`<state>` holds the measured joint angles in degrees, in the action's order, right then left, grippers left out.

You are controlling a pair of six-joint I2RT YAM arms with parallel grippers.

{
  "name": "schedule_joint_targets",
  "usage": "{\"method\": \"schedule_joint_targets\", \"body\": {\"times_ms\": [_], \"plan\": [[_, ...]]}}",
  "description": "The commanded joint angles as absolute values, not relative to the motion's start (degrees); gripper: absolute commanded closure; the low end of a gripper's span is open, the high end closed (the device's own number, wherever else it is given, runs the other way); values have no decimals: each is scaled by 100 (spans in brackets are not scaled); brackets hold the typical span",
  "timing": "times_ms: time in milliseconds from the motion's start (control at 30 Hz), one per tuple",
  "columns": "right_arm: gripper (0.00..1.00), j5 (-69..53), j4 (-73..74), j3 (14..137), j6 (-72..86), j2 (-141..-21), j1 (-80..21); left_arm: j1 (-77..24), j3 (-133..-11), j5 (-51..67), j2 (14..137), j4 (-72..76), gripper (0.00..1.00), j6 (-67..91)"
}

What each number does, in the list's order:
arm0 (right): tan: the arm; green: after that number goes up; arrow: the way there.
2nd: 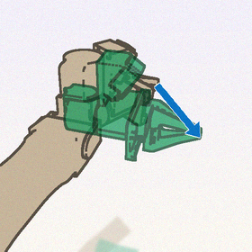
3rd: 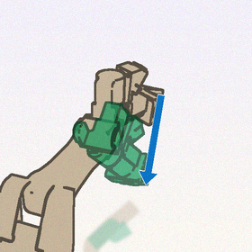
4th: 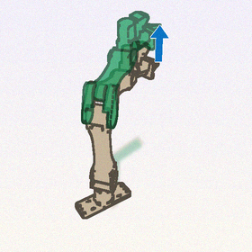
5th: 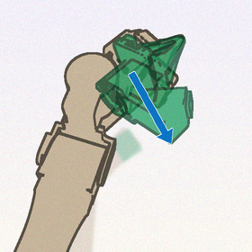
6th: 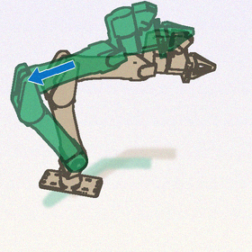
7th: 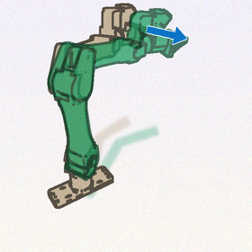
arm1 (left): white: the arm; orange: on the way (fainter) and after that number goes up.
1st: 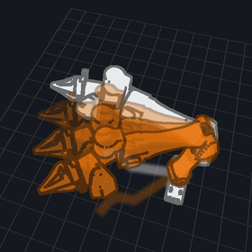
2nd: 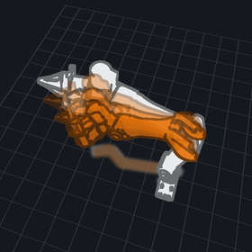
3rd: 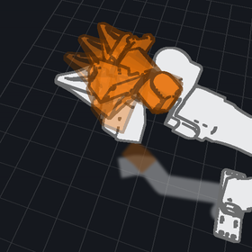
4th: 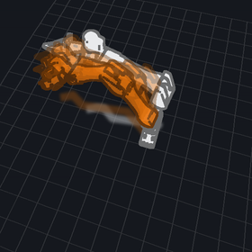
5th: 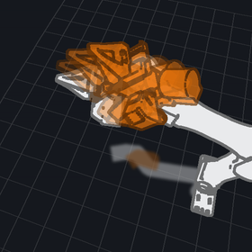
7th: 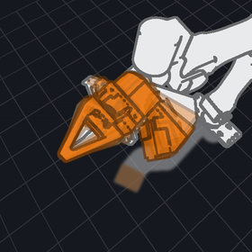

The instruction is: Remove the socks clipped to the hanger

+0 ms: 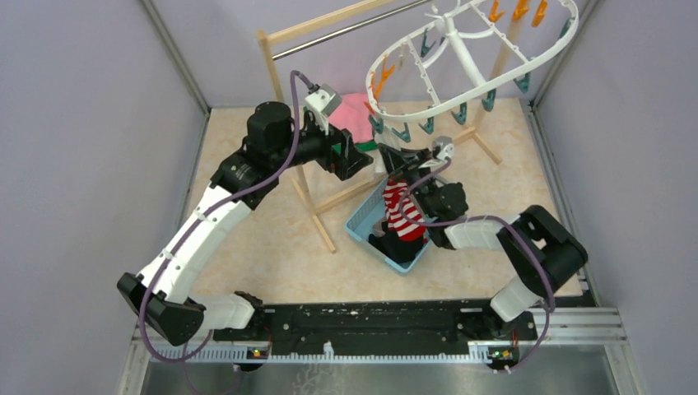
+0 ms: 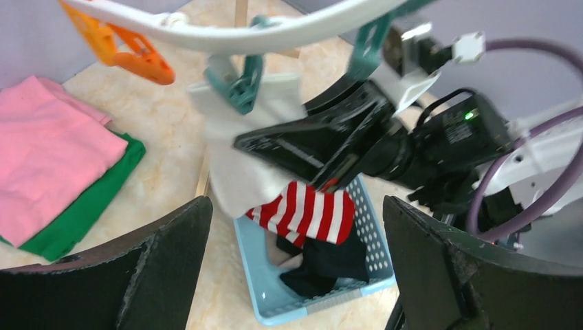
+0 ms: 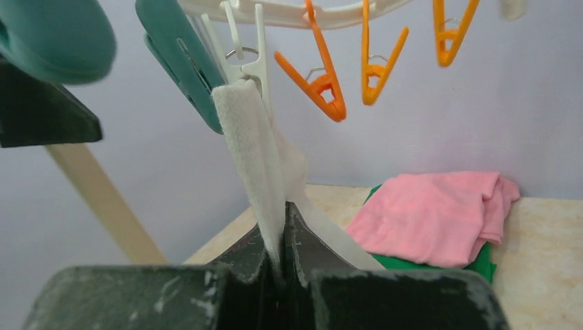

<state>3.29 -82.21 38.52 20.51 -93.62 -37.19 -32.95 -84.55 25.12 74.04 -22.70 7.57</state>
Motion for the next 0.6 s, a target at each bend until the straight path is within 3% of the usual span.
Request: {"method": "schedule_joint_targets", "body": {"times_ms": [0, 200, 567], "plan": [[100, 155, -8539, 3024, 2962, -8350, -3660, -3245, -8178, 2655, 7121, -2445, 1, 303], [100, -626, -7400, 3010, 3572, -7239, -3665, -3238, -8078, 2867, 7195, -2345, 1, 258], [100, -2107, -7598, 3889, 5126, -7698, -3665, -3209, -7879, 3640, 7060, -2439, 3, 263]]}}
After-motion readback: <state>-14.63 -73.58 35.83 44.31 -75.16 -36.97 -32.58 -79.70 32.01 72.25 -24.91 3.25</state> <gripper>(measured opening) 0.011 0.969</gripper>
